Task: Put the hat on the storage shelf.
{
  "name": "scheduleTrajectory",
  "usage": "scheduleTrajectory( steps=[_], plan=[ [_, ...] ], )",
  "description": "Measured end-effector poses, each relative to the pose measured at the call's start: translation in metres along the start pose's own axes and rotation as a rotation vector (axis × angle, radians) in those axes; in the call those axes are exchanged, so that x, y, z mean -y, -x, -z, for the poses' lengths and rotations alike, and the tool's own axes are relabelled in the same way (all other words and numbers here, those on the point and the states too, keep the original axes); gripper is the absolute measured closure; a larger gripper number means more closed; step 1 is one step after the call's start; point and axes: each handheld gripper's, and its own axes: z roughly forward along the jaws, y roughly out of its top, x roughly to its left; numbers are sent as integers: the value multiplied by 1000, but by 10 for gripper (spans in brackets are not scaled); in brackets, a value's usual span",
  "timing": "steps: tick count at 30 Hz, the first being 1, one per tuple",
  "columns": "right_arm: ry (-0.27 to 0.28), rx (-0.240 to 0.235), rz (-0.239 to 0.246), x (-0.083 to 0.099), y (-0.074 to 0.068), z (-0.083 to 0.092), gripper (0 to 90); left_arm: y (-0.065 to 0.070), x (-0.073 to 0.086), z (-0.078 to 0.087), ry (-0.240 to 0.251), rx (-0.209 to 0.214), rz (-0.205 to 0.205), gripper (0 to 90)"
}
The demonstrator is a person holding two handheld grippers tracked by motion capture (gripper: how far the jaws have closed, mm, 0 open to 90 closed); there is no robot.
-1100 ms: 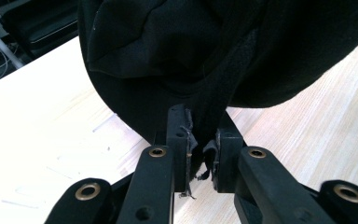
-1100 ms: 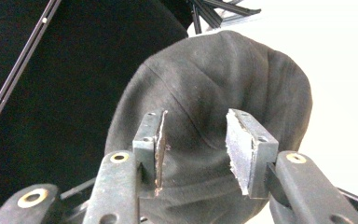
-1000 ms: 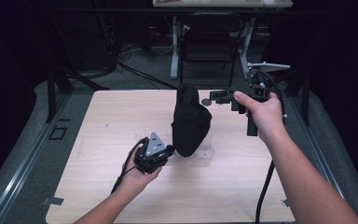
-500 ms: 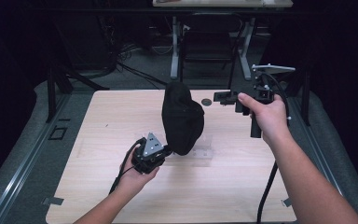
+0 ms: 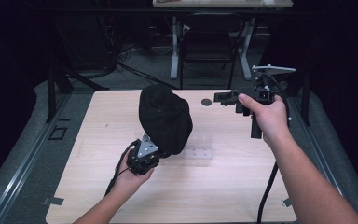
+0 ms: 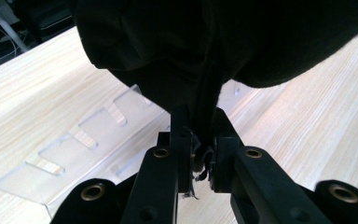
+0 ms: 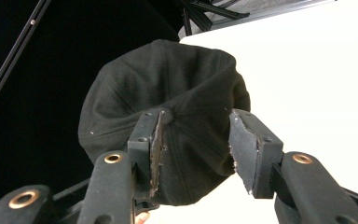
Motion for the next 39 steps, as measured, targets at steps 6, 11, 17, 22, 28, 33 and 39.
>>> scheduleTrajectory(
  steps=[6,11,17,22,28,33,39],
  plan=[
    [7,4,-3,0,1,2,541,-3,15,-6,-10,13,46,832],
    [4,7,-4,1,2,4,541,-6,23,-8,8,28,103,829],
    [5,4,-1,1,1,3,541,-5,27,-9,18,17,115,822],
    [4,15,5,2,0,2,541,-8,31,-6,-3,11,138,784],
    [4,38,23,3,0,2,541,-15,34,-2,-22,17,140,719],
    [-5,58,44,5,-1,0,539,-18,37,4,-17,1,142,636],
    [-6,89,75,9,-2,-1,537,-21,41,13,-14,-6,171,550]
  ],
)
